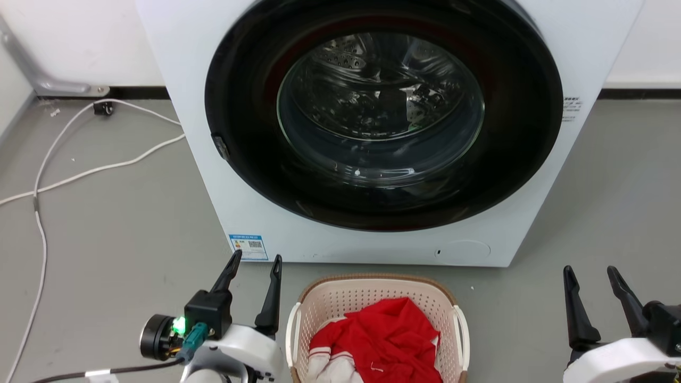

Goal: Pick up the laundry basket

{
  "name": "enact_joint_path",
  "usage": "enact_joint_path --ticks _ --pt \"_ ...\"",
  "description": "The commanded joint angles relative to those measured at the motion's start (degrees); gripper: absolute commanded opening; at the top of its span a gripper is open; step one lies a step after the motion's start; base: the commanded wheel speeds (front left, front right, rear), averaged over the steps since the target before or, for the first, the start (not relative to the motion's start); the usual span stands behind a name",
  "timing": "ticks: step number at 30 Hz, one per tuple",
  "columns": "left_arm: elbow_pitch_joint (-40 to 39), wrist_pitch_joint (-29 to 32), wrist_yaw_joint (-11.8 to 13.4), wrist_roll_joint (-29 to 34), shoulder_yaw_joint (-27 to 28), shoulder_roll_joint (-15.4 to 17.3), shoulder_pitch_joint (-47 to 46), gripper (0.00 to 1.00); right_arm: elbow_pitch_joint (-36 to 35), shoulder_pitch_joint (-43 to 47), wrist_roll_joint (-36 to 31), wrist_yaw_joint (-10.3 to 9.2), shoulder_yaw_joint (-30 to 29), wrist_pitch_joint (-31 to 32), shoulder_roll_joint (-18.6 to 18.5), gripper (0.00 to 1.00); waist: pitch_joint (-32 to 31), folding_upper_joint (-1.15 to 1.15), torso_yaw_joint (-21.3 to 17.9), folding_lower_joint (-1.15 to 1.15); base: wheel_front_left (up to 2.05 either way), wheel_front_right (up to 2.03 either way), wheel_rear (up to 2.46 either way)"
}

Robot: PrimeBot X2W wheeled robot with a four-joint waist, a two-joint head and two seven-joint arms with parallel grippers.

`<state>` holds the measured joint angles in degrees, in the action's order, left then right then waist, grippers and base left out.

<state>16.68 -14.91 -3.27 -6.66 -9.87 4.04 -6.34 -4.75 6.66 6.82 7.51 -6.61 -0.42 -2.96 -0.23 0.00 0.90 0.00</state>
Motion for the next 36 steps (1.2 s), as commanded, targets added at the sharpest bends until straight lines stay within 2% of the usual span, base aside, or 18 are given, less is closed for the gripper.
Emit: enact_joint_path --ticks 1,15,26,36 --pt "0.93 -0.39 0.06 -0.45 0.13 -0.15 -1.42 1.0 0.66 -1.42 0.42 -0.03 -0.27 0.35 0.15 1.0 1.26 0.0 -0.17 0.0 0.0 0.0 0.0" --pt "12.31 1.94 -1.55 -4.05 -0.07 -0.22 -13.97 1.0 8.57 -9.99 0.38 -0.04 0.48 5.72 0.15 1.0 13.87 0.0 -1.18 0.0 0.0 0.0 0.0" --pt "26.93 8.95 -3.7 -8.23 -1.28 0.65 -24.43 1.0 23.42 -20.79 -1.14 -0.04 3.98 10.98 -0.02 1.0 24.14 0.0 -2.46 0.0 0.0 0.0 0.0" --pt "37.93 15.25 -4.22 -13.23 -6.94 2.54 -31.99 1.0 39.18 -31.87 1.06 -0.04 8.63 11.82 -1.04 1.0 31.56 0.0 -3.19 0.0 0.0 0.0 0.0"
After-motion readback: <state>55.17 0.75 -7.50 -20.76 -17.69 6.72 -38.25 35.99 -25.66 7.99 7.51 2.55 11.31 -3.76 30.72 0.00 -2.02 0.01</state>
